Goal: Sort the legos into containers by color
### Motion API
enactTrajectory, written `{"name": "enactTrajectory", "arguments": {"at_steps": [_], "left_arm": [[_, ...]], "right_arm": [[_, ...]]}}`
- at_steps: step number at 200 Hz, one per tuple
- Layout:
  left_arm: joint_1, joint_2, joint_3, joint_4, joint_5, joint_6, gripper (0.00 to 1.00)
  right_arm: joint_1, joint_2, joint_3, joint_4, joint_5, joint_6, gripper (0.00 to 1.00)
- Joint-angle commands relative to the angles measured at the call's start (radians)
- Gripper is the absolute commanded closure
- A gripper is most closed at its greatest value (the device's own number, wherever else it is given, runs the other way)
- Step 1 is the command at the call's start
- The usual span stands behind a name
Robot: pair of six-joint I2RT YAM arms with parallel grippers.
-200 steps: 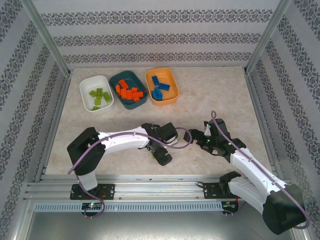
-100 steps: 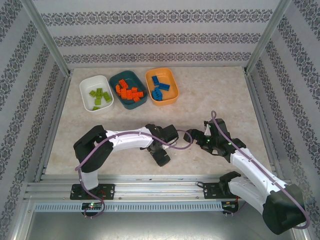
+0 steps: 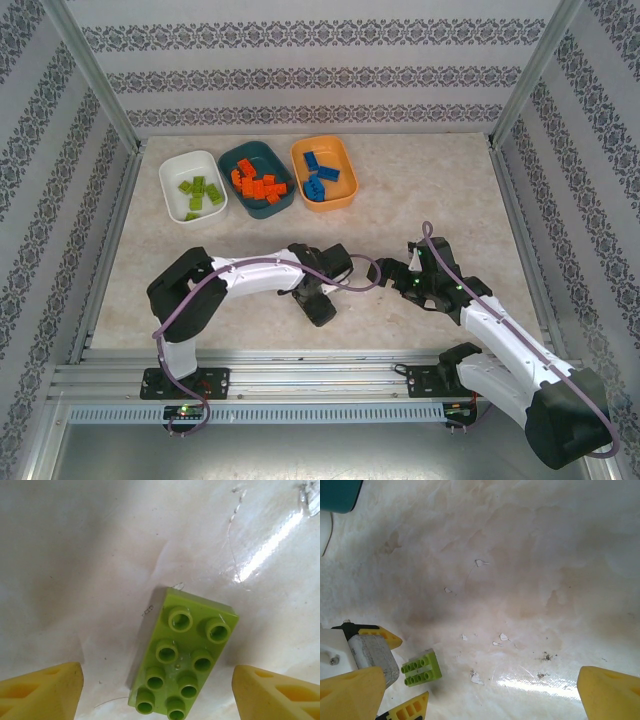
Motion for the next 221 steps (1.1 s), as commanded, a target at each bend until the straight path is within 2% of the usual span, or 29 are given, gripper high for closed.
{"name": "enactTrajectory", "arguments": {"at_steps": [1, 67, 95, 111, 158, 221], "left_arm": [[0.011, 0.032, 0.002, -0.014, 0.009, 0.019, 0.23], [0.011, 0.069, 0.000, -0.014, 0.002, 0.011, 0.32], [0.011, 0.074, 0.002, -0.019, -0.005, 0.008, 0.40], [0.011, 0.076, 0.004, -0.023, -0.006, 0.005, 0.48], [0.012, 0.076, 0.005, -0.028, -0.003, -0.005, 0.57], [0.016, 0.075, 0.005, -0.026, 0.001, -0.013, 0.59]], "right_arm": [[-0.012, -0.009, -0.008, 0.007, -0.009, 0.014, 0.02], [-0.011, -0.004, -0.011, 0.019, -0.013, 0.018, 0.02], [-0.012, -0.010, -0.018, 0.019, -0.012, 0.020, 0.02], [-0.011, -0.014, -0.020, 0.020, -0.011, 0.022, 0.02], [-0.011, -0.024, -0.026, 0.019, -0.010, 0.026, 0.02], [-0.012, -0.029, -0.030, 0.019, -0.011, 0.029, 0.02]]}}
